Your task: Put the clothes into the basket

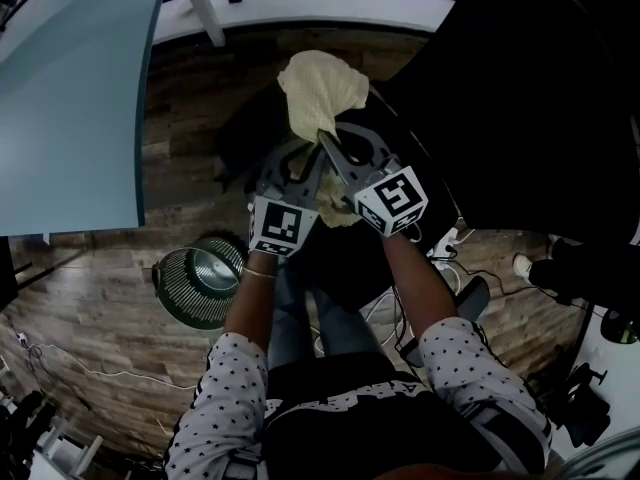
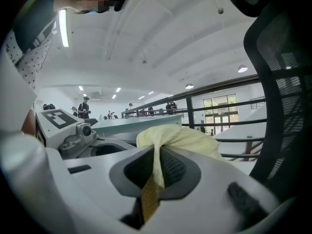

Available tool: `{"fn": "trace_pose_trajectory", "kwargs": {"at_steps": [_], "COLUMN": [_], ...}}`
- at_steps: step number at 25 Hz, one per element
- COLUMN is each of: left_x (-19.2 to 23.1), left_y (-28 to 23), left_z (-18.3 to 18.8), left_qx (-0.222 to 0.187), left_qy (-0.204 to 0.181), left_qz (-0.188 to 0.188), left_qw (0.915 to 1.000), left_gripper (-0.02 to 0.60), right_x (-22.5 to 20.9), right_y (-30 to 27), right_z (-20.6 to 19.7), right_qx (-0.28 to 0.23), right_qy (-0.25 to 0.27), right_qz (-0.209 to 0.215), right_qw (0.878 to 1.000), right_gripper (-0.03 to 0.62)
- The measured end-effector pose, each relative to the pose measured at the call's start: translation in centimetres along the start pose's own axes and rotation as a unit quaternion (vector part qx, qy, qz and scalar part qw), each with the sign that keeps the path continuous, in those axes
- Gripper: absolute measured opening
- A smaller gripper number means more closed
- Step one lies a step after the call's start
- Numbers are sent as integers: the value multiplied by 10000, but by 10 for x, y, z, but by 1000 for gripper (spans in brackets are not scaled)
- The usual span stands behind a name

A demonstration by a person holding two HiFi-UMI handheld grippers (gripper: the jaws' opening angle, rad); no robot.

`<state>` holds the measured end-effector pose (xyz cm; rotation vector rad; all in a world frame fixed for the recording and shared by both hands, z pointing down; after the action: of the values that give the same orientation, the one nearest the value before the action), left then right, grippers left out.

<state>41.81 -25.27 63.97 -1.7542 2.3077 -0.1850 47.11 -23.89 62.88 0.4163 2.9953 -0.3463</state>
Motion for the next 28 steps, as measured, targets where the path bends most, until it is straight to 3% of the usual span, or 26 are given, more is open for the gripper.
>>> {"fn": "trace_pose_trajectory", "kwargs": {"at_steps": [11, 28], "left_x": [5, 6], "left_y": [13, 24], "left_z": [39, 114], "left_qx": [-289, -726], "left_qy": [20, -55], "left_qz": [325, 434], "left_qw": [9991, 9964], "left_gripper": [41, 37], "right_x": [9, 15], "right_y": [9, 34], "right_z": [40, 112], "right_qx": [-438, -996], "right_qy": [21, 154], "right_qz": [-166, -320], "right_qw": [9989, 9944], "right_gripper": [38, 38]}}
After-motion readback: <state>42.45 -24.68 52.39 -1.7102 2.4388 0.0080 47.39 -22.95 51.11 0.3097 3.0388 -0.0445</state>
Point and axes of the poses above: the fingertips, and each gripper's own axes: y backward along the fingers, x to its left, z out of its top, the point moved 4 cm from there along y, backward along the fingers, and after that the axes turned 6 degrees about z, right-handed, at the moved point
